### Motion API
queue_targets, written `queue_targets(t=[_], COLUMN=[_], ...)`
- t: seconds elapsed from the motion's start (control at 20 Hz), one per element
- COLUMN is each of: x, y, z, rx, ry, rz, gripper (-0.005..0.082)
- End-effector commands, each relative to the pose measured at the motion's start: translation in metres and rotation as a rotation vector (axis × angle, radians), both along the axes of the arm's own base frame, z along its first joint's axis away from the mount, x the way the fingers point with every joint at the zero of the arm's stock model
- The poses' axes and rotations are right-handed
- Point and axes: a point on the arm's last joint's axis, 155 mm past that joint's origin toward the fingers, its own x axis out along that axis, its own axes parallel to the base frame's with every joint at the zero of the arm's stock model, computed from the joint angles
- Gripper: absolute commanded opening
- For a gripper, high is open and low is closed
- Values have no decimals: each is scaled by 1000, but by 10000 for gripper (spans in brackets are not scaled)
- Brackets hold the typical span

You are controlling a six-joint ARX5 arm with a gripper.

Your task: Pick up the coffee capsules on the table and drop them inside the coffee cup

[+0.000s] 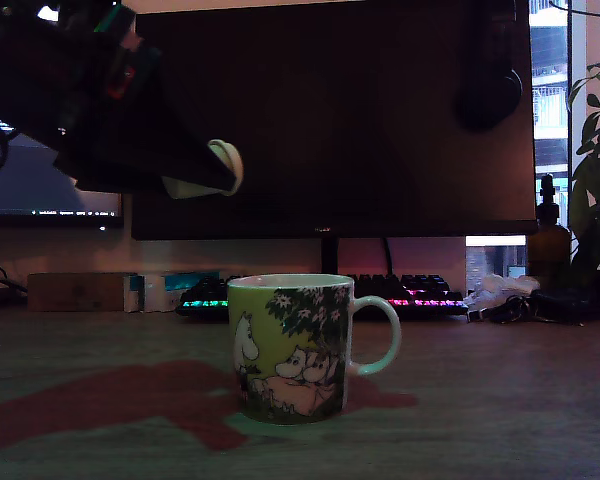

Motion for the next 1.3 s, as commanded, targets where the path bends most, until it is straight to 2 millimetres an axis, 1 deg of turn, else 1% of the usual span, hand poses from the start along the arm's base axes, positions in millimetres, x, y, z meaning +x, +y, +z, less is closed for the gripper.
queue_targets(t=[0.0, 0.15, 0.3, 0.45, 0.65, 0.8, 0.9, 1.25], x=[2, 6, 10, 14, 12, 10, 10, 8], y=[-5, -10, -13, -17, -33, -39, -39, -37], z=[13, 18, 16, 12, 7, -3, -8, -13], rx=[-14, -14, -5, 3, 17, 34, 43, 61], ry=[-38, -54, -50, -37, -18, 4, 17, 28], rz=[-6, -11, -14, -19, -54, -71, -72, -73], gripper=[139, 139, 139, 139, 139, 139, 139, 139])
